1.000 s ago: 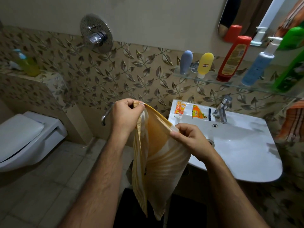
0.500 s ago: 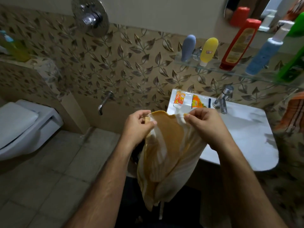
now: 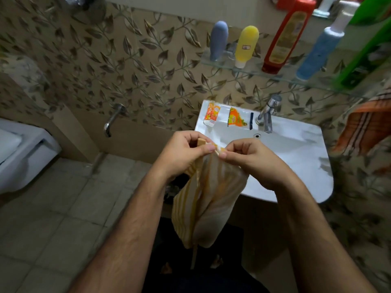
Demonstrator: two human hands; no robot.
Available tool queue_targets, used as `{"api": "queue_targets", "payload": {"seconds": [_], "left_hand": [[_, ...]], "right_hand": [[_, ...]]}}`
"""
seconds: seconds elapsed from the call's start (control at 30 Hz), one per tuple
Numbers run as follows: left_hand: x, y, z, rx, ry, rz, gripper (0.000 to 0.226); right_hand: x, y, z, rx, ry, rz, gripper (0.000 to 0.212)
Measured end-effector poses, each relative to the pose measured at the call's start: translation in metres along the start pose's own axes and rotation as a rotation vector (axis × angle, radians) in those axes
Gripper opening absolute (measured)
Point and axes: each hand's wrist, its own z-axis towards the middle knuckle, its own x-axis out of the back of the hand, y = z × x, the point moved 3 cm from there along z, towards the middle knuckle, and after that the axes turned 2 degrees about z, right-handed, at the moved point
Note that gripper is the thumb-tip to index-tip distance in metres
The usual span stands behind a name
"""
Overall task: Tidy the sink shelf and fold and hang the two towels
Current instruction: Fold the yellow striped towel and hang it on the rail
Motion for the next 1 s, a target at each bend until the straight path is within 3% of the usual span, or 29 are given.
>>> {"api": "queue_targets", "payload": {"seconds": [0.1,0.2,0.37,0.47,0.7,0.8,0.9,1.0], "left_hand": [[0.011,0.015,0.014,-0.068,0.196,0.118,0.003],[0.021,0.024,0.022,-0.055,0.302,0.137,0.005],[-0.004,0.025,0.024,-0.007,0.284,0.094,0.02],[-0.016,0.023,0.023,-0.006,0.313,0.035,0.035],[-0.044,0.038,0.017,-0.07,0.024,-0.066,0.039],[-0.055,0.038,0.018,-0.048,-0.065,-0.073,0.03],[-0.06,0.038,0.021,-0.007,-0.042,-0.053,0.008],[-0.052,0.039,0.025,-0.045,0.064,0.049,0.008]], "right_hand": [[0.028,-0.006,-0.015,-0.111,-0.211,0.035,0.021],[0.058,-0.017,-0.028,-0.073,-0.232,0.07,0.02],[0.081,-0.016,-0.008,0.193,0.152,0.042,0.026],[0.072,-0.009,0.005,0.253,0.24,-0.057,0.022],[0.062,-0.008,0.014,0.328,0.026,-0.135,0.013],[0.061,-0.009,0.016,0.349,-0.029,-0.133,0.02],[0.066,-0.007,0.015,0.309,-0.031,-0.102,0.023],[0.076,0.001,0.013,0.191,0.005,-0.221,0.015]]}}
